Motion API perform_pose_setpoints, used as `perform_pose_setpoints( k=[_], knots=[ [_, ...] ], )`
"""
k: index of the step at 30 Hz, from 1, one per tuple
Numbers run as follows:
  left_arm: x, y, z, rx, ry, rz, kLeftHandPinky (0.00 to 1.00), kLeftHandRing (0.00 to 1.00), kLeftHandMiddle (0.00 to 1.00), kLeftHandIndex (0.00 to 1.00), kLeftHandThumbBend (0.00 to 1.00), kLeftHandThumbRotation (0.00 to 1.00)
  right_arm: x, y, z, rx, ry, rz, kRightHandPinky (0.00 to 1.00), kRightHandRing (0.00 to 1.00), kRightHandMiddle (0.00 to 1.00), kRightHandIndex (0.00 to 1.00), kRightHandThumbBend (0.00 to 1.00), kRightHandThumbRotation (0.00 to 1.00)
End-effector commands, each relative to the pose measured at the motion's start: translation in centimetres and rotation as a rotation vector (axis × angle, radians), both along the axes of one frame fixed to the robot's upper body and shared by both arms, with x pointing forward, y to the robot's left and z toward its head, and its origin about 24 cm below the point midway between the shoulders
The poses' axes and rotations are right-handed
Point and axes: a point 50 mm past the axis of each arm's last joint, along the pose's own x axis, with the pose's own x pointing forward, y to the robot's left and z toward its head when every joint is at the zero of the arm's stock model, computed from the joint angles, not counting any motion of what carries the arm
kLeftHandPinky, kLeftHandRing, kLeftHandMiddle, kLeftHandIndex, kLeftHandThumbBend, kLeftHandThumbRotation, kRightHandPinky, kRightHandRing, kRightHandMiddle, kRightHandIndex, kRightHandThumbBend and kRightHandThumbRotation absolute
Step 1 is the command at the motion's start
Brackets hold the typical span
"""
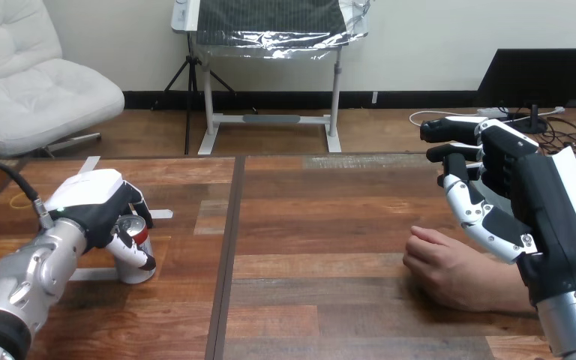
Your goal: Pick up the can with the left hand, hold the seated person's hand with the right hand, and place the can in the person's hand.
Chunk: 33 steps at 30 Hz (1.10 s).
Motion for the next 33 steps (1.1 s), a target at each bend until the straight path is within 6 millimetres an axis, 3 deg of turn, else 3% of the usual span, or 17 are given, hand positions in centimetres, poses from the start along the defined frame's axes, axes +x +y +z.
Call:
perform_pose_setpoints(
  k=[1,33],
  knots=[
    [1.4,-0.6,2.1,-0.013,-0.093,-0.018,0.41,0.46,0.52,0.54,0.71,0.0,0.3,0.1,2.1,-0.035,-0.1,0.023,0.56,0.69,0.73,0.67,0.07,0.0],
    [1.1,-1.8,2.7,-0.172,-0.237,-0.052,0.4,0.46,0.52,0.54,0.68,0.0,0.2,0.0,2.2,-0.055,-0.091,0.002,0.52,0.65,0.7,0.66,0.09,0.0]
  ],
)
